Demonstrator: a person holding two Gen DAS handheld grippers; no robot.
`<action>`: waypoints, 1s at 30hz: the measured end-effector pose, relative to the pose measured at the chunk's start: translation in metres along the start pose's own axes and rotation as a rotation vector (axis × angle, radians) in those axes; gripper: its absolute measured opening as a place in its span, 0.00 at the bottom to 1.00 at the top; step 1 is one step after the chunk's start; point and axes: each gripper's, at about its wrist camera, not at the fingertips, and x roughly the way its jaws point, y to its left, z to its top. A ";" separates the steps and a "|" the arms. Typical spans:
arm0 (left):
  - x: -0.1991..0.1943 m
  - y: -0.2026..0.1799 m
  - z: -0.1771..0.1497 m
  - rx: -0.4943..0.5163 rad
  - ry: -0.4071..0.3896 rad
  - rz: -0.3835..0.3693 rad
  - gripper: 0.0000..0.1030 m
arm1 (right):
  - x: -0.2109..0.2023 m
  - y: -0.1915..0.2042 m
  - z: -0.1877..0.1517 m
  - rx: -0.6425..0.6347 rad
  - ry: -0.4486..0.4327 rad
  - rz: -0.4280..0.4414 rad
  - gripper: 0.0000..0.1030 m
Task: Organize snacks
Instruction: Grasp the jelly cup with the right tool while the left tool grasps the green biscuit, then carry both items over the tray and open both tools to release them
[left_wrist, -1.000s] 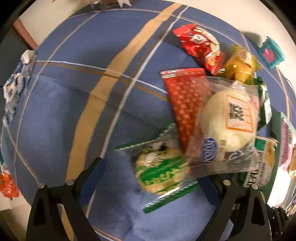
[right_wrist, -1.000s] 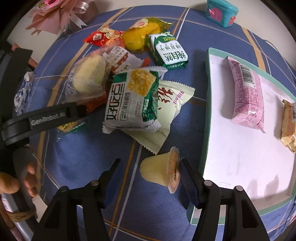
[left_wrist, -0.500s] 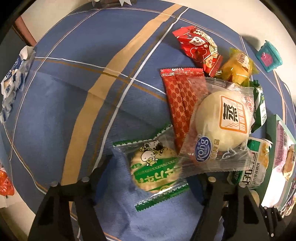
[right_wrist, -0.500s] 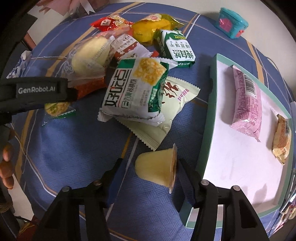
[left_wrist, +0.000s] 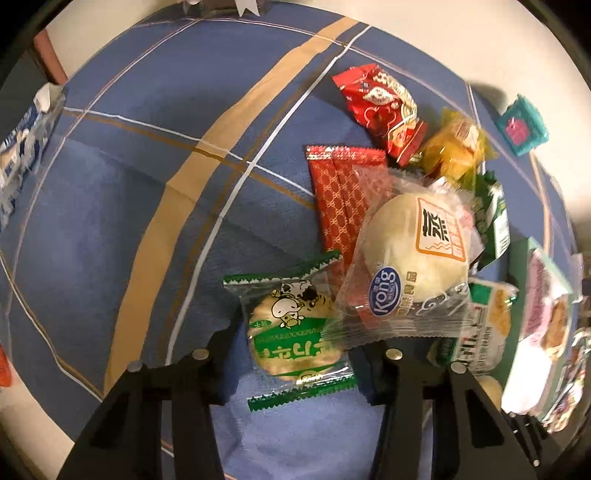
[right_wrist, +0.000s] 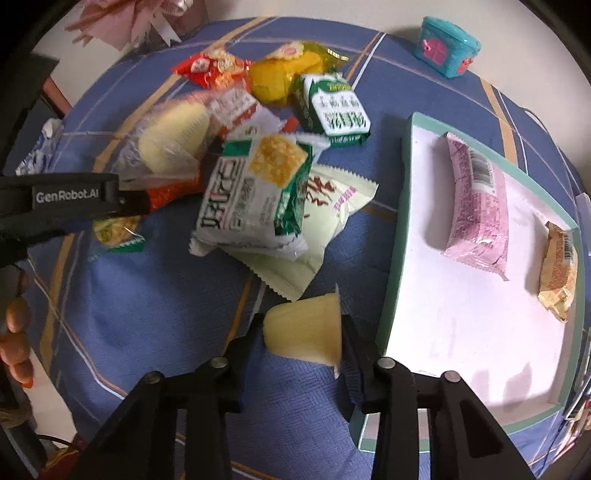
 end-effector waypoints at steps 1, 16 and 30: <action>-0.005 0.001 0.001 -0.002 -0.007 -0.001 0.50 | -0.003 -0.001 0.000 0.003 -0.007 0.009 0.38; -0.089 0.012 0.003 -0.046 -0.221 -0.039 0.50 | -0.067 -0.026 0.003 0.032 -0.150 0.102 0.38; -0.110 -0.008 -0.007 0.000 -0.266 -0.083 0.50 | -0.075 -0.074 -0.003 0.192 -0.152 0.070 0.38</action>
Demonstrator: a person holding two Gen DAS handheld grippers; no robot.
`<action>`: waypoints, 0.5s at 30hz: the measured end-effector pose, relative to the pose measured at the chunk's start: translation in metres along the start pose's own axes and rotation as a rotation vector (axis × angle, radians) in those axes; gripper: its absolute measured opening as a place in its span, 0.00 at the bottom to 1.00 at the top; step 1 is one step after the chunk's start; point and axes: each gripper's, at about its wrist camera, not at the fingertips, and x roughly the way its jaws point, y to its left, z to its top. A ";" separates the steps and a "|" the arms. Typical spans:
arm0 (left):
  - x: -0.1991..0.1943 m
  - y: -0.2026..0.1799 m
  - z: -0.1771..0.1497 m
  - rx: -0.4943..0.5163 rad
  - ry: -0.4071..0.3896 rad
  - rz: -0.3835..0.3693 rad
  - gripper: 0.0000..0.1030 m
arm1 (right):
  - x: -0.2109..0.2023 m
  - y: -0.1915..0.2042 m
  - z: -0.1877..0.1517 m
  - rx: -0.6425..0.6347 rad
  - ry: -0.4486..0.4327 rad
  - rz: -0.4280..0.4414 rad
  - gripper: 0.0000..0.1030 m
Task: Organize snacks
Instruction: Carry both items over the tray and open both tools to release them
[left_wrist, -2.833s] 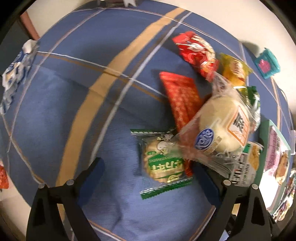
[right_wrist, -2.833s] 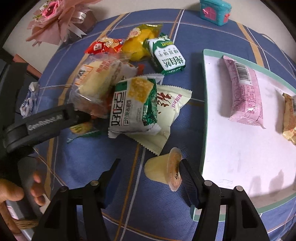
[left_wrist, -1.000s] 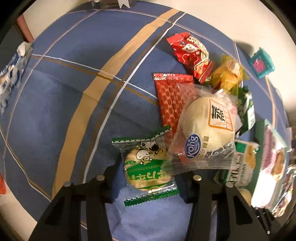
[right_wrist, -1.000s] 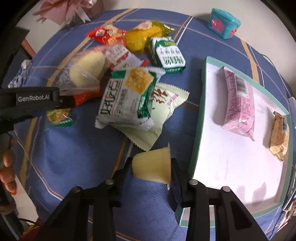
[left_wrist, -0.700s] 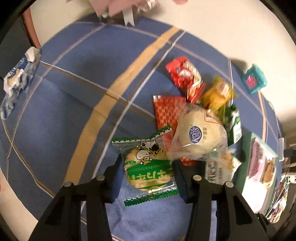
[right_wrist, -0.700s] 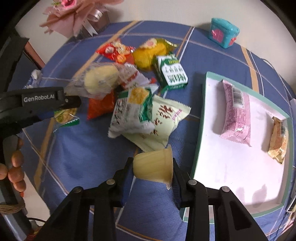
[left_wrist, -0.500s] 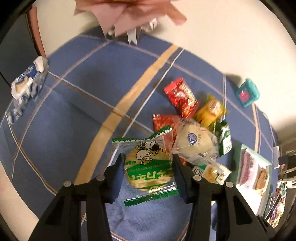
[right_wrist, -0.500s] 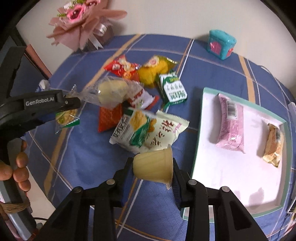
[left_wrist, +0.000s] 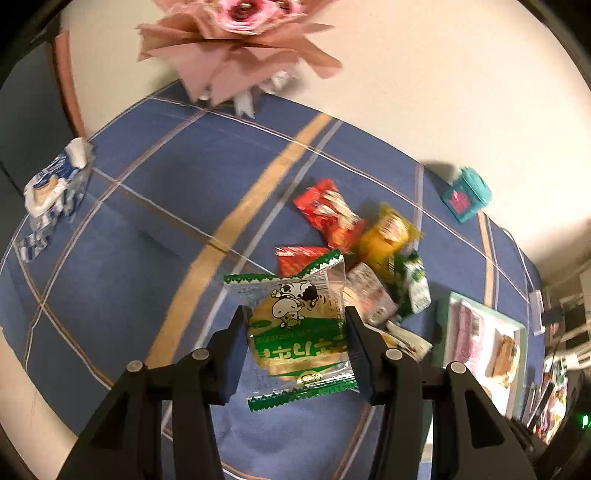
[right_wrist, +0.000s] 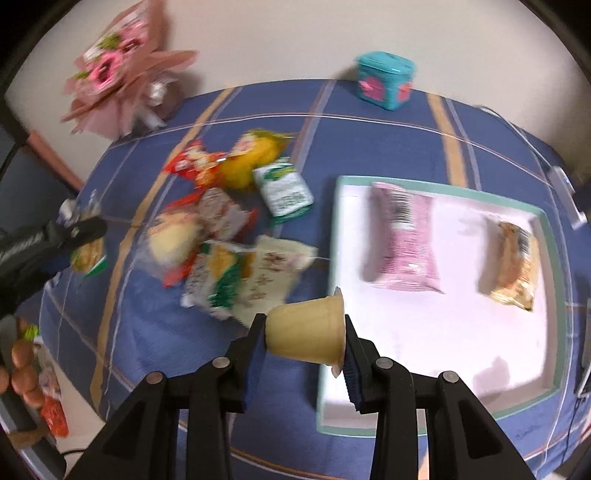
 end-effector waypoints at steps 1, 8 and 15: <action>0.000 -0.007 -0.002 0.013 0.004 -0.013 0.50 | 0.000 -0.011 0.001 0.029 -0.001 -0.013 0.38; 0.000 -0.075 -0.021 0.159 0.051 -0.104 0.50 | -0.003 -0.082 -0.001 0.204 0.002 -0.157 0.38; 0.013 -0.157 -0.064 0.359 0.130 -0.157 0.50 | -0.007 -0.158 -0.014 0.385 0.028 -0.235 0.38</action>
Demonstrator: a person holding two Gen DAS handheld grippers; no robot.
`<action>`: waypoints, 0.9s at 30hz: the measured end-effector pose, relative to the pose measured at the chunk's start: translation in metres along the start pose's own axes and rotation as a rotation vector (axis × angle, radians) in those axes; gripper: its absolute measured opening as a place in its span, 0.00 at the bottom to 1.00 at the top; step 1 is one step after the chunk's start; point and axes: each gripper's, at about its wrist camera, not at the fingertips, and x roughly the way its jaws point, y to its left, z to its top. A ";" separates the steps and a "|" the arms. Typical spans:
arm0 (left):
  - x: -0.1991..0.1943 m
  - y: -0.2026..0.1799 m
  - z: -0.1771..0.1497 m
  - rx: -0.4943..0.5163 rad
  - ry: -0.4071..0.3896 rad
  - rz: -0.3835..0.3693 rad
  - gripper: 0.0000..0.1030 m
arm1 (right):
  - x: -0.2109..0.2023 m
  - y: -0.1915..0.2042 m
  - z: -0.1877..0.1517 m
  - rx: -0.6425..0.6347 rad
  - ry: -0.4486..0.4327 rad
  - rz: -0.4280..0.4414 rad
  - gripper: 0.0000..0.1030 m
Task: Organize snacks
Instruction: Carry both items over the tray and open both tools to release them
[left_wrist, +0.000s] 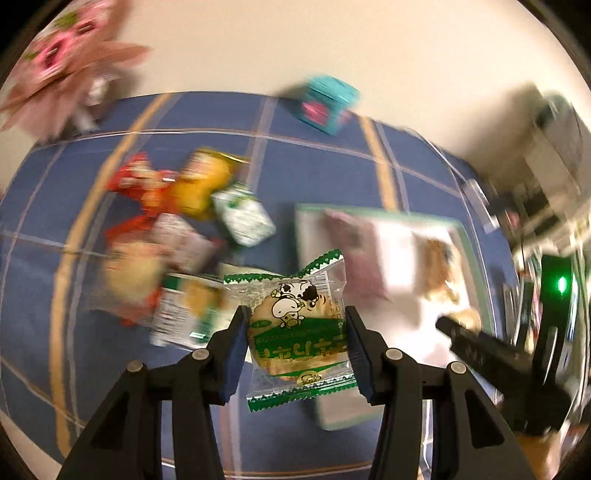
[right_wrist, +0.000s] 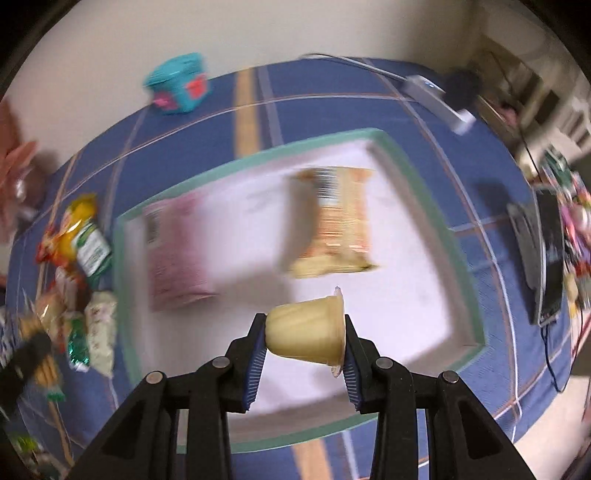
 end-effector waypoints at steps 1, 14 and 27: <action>0.005 -0.012 -0.003 0.028 0.013 -0.002 0.50 | 0.001 -0.011 0.002 0.025 0.004 0.002 0.38; 0.061 -0.083 -0.033 0.212 0.145 0.045 0.50 | 0.016 -0.067 0.003 0.149 0.050 -0.038 0.39; 0.090 -0.077 -0.035 0.178 0.217 0.080 0.59 | 0.036 -0.052 0.004 0.092 0.116 -0.071 0.44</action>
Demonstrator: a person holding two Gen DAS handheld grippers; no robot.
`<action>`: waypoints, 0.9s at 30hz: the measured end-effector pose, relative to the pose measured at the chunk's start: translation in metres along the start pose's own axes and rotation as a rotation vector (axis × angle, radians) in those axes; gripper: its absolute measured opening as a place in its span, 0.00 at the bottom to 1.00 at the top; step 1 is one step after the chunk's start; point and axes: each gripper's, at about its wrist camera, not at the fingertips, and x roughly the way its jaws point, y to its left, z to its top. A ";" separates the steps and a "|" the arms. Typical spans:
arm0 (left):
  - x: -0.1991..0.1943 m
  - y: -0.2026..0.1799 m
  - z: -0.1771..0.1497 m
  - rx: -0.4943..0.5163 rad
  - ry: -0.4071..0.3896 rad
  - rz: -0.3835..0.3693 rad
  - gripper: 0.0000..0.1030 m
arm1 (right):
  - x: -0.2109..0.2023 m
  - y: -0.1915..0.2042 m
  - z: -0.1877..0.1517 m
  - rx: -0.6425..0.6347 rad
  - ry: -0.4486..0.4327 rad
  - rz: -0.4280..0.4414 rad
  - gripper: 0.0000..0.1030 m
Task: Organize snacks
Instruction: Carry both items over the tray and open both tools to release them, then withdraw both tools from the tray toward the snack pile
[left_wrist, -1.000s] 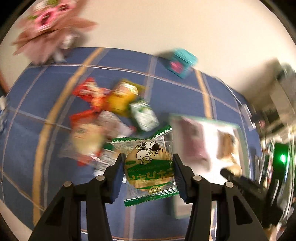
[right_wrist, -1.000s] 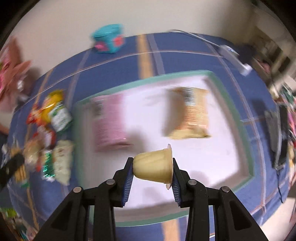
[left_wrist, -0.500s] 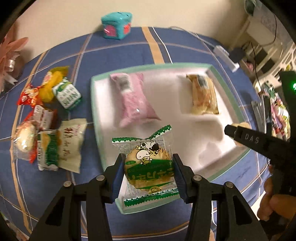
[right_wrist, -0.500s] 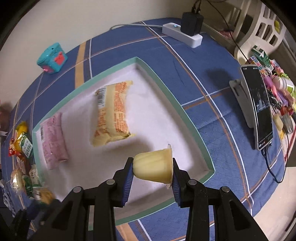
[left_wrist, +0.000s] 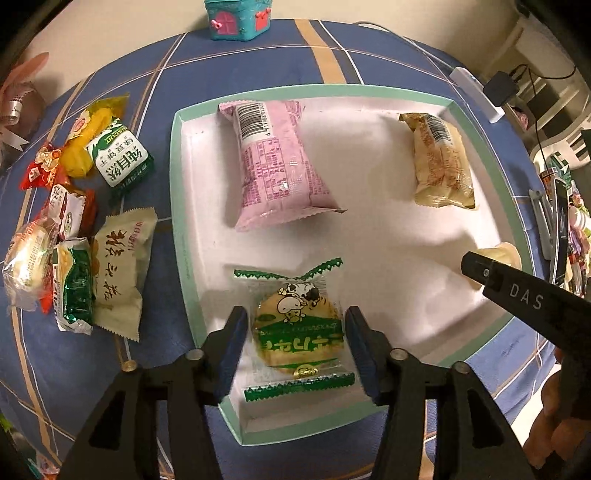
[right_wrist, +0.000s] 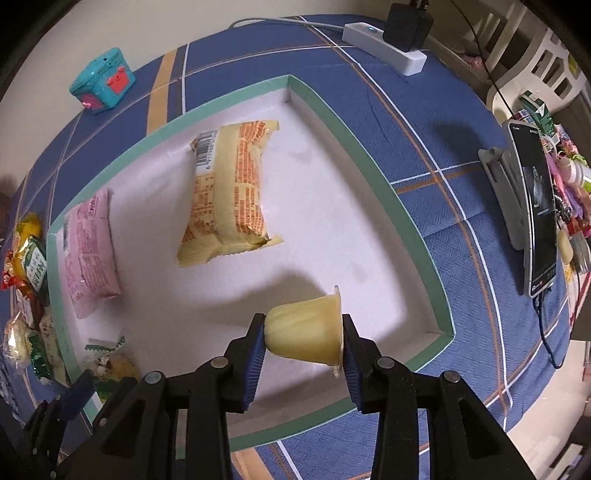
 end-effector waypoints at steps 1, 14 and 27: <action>-0.001 -0.001 0.000 0.002 -0.002 0.002 0.61 | 0.002 0.004 0.003 -0.001 0.003 -0.003 0.46; -0.028 0.028 0.009 -0.079 -0.042 -0.010 0.85 | -0.024 0.022 0.006 -0.021 -0.042 -0.014 0.84; -0.064 0.109 0.006 -0.322 -0.148 0.013 0.92 | -0.050 0.035 0.012 -0.052 -0.069 -0.015 0.97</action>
